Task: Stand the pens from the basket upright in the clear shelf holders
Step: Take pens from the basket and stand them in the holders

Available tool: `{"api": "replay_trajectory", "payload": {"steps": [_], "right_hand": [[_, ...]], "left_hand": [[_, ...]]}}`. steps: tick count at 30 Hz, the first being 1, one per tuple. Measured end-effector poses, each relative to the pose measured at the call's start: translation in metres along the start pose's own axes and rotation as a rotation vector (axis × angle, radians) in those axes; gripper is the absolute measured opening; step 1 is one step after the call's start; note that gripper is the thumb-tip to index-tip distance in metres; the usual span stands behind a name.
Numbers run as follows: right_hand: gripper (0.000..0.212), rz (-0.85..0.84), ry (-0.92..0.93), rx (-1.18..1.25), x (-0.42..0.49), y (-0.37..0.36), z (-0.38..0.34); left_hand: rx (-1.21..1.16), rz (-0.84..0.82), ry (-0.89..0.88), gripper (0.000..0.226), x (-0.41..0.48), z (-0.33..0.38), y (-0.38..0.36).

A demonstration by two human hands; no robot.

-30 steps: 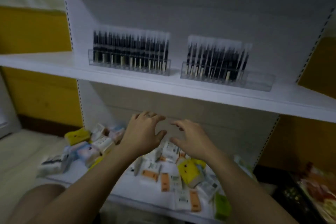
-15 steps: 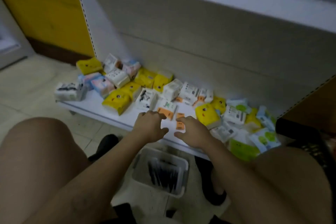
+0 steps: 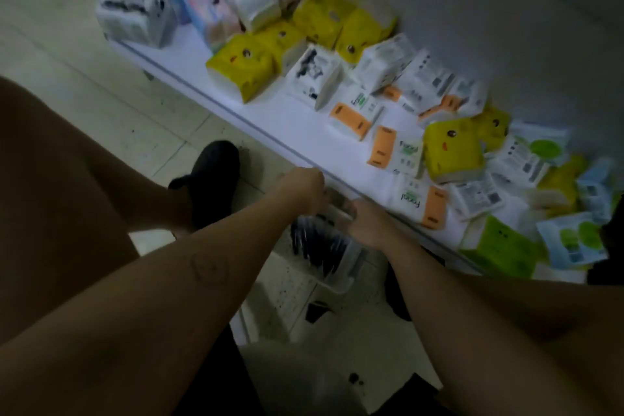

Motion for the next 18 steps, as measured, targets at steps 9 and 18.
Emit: {"api": "replay_trajectory", "payload": {"steps": [9, 18], "right_hand": [[0.022, -0.195, -0.102, 0.104, 0.059, -0.041, 0.044], [0.013, -0.234, -0.188, 0.322, 0.111, -0.083, 0.042]], "left_hand": [[-0.330, -0.222, 0.099, 0.033, 0.072, -0.051, -0.075], [-0.356, -0.282, 0.103, 0.033, 0.107, -0.089, -0.099]]}}
Point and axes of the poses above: each hand's wrist, its own x-axis towards the middle knuckle, its own y-axis out of the back of the hand, z = x × y, the point moved 2 cm from there along x, towards the middle knuckle, and after that the axes turned 15 degrees about -z, right-handed, at the moved point
